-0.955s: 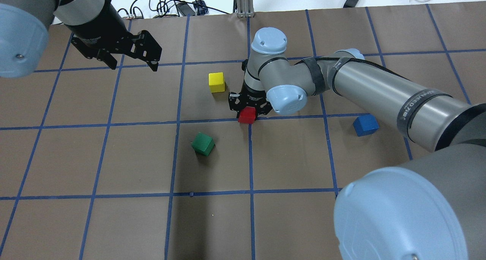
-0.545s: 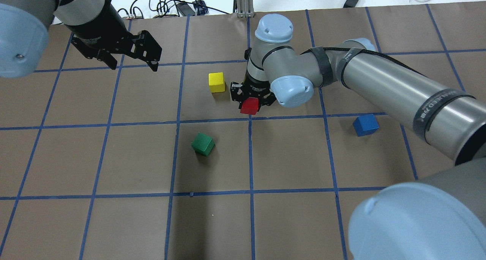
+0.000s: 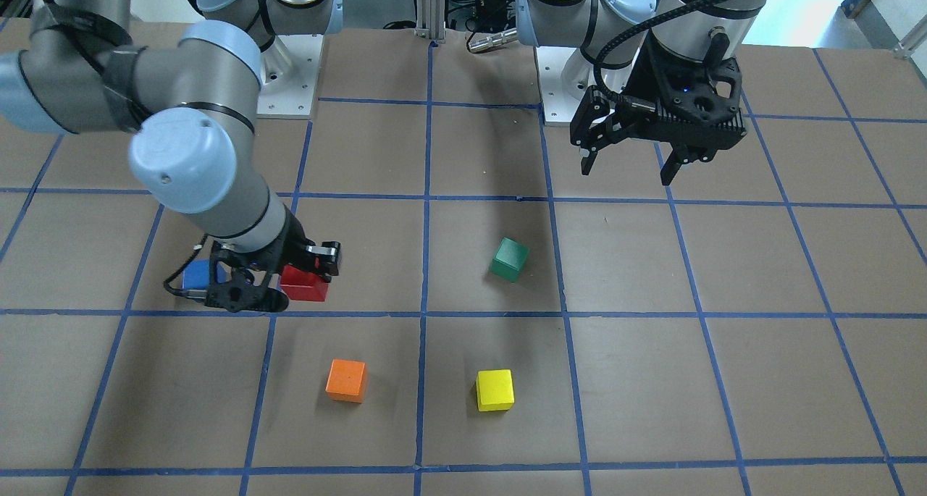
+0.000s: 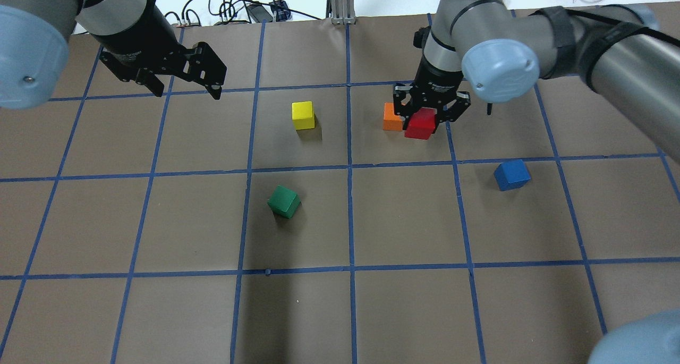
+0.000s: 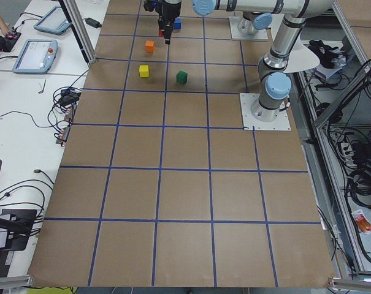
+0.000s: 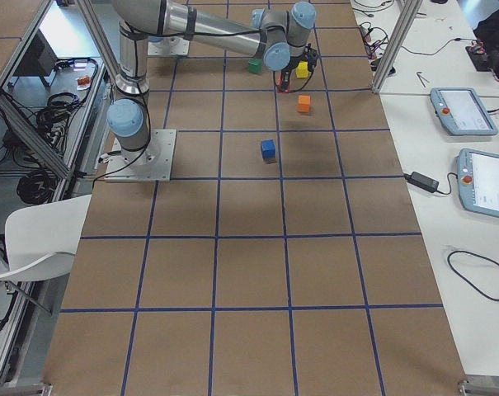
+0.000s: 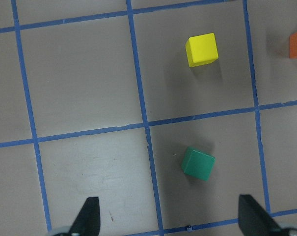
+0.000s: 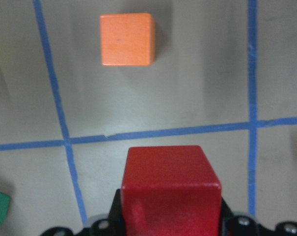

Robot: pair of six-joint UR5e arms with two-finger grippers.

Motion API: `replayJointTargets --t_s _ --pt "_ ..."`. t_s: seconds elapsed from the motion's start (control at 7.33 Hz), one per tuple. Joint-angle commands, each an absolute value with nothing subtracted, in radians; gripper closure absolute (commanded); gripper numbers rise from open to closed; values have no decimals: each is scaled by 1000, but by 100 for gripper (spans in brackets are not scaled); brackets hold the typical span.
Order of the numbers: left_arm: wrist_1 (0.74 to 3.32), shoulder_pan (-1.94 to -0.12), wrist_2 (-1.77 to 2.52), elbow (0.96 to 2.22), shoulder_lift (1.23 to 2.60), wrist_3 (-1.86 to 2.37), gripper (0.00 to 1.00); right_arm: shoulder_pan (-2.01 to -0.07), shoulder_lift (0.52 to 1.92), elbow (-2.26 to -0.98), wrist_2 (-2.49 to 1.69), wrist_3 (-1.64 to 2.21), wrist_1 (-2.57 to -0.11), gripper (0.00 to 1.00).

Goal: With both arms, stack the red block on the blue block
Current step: 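Carry the red cube with the right gripper over the blue cube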

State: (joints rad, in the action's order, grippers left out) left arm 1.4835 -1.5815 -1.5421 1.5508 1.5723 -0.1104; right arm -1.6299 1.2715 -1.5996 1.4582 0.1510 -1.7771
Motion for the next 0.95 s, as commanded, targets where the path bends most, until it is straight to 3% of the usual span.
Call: replayJointTargets --t_s 0.0,0.55,0.82 --pt "1483 -1582 -1542 1551 1572 -110 0 -1530 1356 -1655 1563 -19 -1692 100" --pt "1483 -1582 -1542 1551 1572 -109 0 -1318 1401 -1814 1601 -314 -1768 100" --pt "1483 -1582 -1542 1551 1572 -109 0 -1316 1402 -1934 1601 -360 -1988 100"
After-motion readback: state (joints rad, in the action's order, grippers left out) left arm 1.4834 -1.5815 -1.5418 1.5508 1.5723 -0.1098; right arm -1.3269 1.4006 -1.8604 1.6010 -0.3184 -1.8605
